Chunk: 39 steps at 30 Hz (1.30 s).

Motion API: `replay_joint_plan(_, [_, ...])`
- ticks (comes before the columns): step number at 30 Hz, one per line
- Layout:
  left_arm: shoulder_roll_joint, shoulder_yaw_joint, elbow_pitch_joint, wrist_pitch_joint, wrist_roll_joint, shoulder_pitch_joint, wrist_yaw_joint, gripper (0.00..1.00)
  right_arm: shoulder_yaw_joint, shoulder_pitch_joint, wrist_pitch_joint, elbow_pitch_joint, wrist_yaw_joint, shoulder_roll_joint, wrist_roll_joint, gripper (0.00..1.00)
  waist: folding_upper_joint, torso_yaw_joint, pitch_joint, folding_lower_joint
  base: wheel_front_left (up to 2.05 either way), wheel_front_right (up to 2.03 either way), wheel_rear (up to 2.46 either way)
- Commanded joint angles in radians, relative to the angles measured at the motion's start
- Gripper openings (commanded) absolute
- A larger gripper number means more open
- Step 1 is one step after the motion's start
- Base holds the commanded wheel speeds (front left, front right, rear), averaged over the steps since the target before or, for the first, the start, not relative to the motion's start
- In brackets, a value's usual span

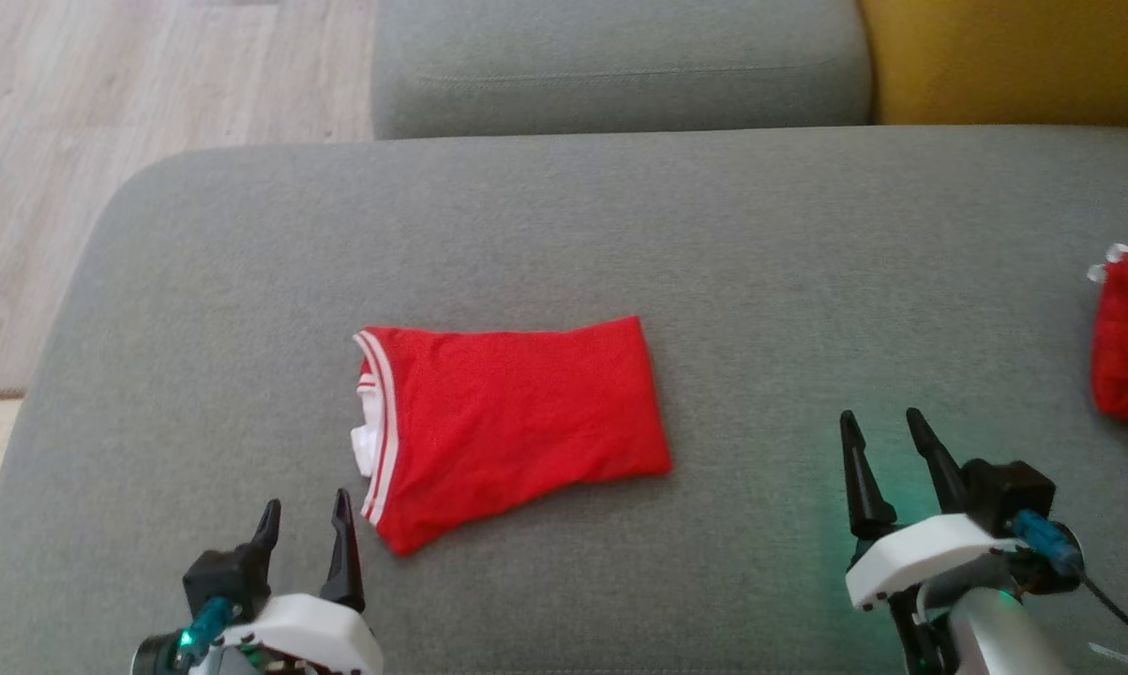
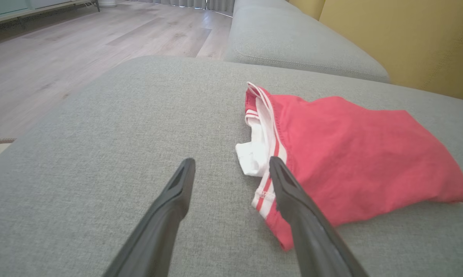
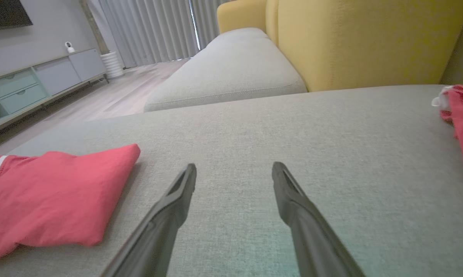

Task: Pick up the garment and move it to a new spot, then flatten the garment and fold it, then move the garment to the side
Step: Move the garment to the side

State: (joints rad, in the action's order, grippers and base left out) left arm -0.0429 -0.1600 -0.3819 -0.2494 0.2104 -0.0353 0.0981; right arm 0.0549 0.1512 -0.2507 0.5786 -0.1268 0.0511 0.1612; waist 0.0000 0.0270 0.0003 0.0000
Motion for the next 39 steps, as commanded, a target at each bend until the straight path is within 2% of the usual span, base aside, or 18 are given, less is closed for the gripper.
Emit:
replay_joint_plan(1, [-0.007, 0.024, 0.035, -0.012, -0.011, 0.046, 0.002, 1.00, 0.030, 0.029, -0.011, -0.035, -0.004, -0.001, -0.013, 1.00, 0.0000, 0.017, 0.013, 0.0000, 0.00, 0.00, 0.00])
replay_joint_plan(11, [-0.007, -0.012, 0.055, -0.012, 0.002, 0.097, 0.004, 1.00, 0.055, 0.080, -0.011, -0.009, -0.004, -0.001, -0.047, 1.00, 0.0000, 0.184, 0.101, 0.0000, 0.00, 0.00, 0.00])
replay_joint_plan(20, [-0.007, -0.021, 0.051, -0.012, 0.011, 0.103, 0.002, 1.00, 0.086, 0.131, -0.001, 0.056, -0.004, -0.001, -0.081, 1.00, 0.0000, 0.327, 0.130, 0.0000, 0.00, 0.00, 0.00])
replay_joint_plan(28, [-0.007, -0.034, 0.056, -0.012, 0.028, 0.103, 0.008, 1.00, 0.061, 0.150, 0.059, 0.124, -0.004, -0.001, -0.119, 1.00, 0.0000, 0.382, 0.149, 0.0000, 0.00, 0.00, 0.00])
replay_joint_plan(29, [-0.007, -0.034, 0.057, -0.012, 0.030, 0.103, 0.010, 1.00, 0.056, 0.152, 0.064, 0.129, -0.004, -0.001, -0.122, 0.93, 0.0000, 0.381, 0.151, 0.0000, 0.00, 0.00, 0.00])
replay_joint_plan(30, [-0.007, -0.033, 0.059, -0.012, 0.030, 0.102, 0.011, 1.00, 0.053, 0.154, 0.069, 0.134, -0.004, -0.001, -0.128, 0.71, 0.0000, 0.379, 0.153, 0.0000, 0.00, 0.00, 0.00])
replay_joint_plan(31, [-0.007, -0.031, 0.060, -0.012, 0.030, 0.101, 0.013, 1.00, 0.051, 0.155, 0.075, 0.139, -0.004, -0.001, -0.127, 0.35, 0.0000, 0.374, 0.154, 0.0000, 0.00, 0.00, 0.00])
replay_joint_plan(32, [-0.007, -0.031, 0.060, -0.012, 0.030, 0.101, 0.013, 1.00, 0.051, 0.155, 0.075, 0.139, -0.004, -0.001, -0.127, 0.35, 0.0000, 0.374, 0.154, 0.0000, 0.00, 0.00, 0.00])
replay_joint_plan(33, [-0.007, -0.030, 0.061, -0.012, 0.030, 0.100, 0.013, 1.00, 0.049, 0.157, 0.079, 0.143, -0.004, -0.001, -0.126, 0.00, 0.0000, 0.367, 0.155, 0.0000, 0.00, 0.00, 0.00])
replay_joint_plan(39, [-0.007, -0.028, 0.063, -0.012, 0.025, 0.113, 0.007, 1.00, 0.040, 0.168, 0.078, 0.155, -0.004, -0.001, -0.117, 0.00, 0.0000, 0.300, 0.158, 0.0000, 0.00, 0.00, 0.00])
